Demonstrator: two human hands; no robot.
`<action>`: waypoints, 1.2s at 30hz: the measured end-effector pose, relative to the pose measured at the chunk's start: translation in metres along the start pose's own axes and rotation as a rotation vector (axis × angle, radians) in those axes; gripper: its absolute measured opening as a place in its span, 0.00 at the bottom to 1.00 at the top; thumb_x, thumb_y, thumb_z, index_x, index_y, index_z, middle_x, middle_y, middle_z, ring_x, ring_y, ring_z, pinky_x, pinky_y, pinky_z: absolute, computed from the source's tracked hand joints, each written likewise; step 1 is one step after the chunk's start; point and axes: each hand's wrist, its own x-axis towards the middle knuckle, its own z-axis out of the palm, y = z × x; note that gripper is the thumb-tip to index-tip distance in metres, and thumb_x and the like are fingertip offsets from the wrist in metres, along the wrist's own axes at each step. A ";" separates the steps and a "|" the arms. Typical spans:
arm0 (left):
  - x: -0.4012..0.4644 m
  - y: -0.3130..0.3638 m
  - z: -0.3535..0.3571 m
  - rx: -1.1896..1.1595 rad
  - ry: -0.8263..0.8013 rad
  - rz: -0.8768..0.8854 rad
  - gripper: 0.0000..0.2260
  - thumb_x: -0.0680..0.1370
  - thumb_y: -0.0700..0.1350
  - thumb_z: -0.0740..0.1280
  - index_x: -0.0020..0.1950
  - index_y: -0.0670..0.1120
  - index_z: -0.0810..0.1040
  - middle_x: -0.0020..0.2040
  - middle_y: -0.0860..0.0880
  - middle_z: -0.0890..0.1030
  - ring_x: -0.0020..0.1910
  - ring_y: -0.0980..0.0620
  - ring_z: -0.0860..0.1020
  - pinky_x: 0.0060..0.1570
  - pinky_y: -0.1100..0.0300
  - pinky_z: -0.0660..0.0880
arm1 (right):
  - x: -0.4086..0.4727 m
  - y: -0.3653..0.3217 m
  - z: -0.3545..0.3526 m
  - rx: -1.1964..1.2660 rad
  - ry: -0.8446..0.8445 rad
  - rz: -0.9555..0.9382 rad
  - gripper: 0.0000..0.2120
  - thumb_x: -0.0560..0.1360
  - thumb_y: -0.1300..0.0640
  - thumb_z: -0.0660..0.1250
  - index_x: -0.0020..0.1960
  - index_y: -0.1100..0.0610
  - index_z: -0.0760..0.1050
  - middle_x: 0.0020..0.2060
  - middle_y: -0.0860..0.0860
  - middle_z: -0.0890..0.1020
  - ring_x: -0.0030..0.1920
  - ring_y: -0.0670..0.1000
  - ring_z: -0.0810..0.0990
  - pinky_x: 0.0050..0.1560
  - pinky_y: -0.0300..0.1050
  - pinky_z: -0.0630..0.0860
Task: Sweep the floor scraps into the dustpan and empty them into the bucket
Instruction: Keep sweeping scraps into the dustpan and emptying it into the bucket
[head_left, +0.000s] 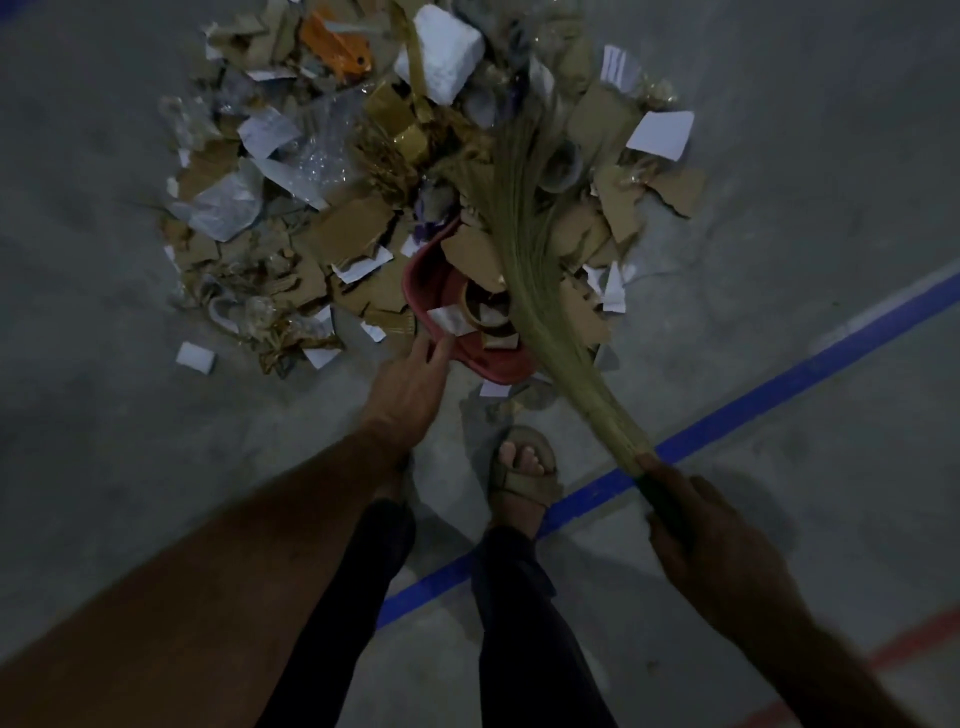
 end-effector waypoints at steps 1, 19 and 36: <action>-0.009 0.002 -0.006 -0.034 0.019 -0.009 0.20 0.81 0.41 0.63 0.73 0.44 0.64 0.58 0.40 0.75 0.45 0.39 0.76 0.36 0.50 0.73 | -0.013 -0.006 0.003 0.020 0.007 -0.016 0.31 0.78 0.50 0.66 0.75 0.38 0.55 0.46 0.44 0.72 0.35 0.43 0.74 0.32 0.44 0.78; -0.194 0.098 -0.266 -0.190 0.231 -0.288 0.18 0.82 0.44 0.63 0.72 0.43 0.68 0.49 0.39 0.76 0.41 0.39 0.76 0.35 0.46 0.75 | -0.261 -0.112 -0.115 -0.005 0.183 -0.132 0.40 0.77 0.52 0.65 0.79 0.36 0.44 0.42 0.47 0.73 0.27 0.45 0.66 0.23 0.34 0.60; -0.391 0.167 -0.385 -0.145 0.549 -0.307 0.19 0.79 0.39 0.66 0.70 0.43 0.71 0.46 0.42 0.77 0.38 0.42 0.77 0.32 0.51 0.74 | -0.459 -0.138 -0.145 -0.148 0.341 -0.270 0.41 0.82 0.46 0.56 0.67 0.27 0.21 0.54 0.48 0.70 0.35 0.46 0.69 0.31 0.37 0.65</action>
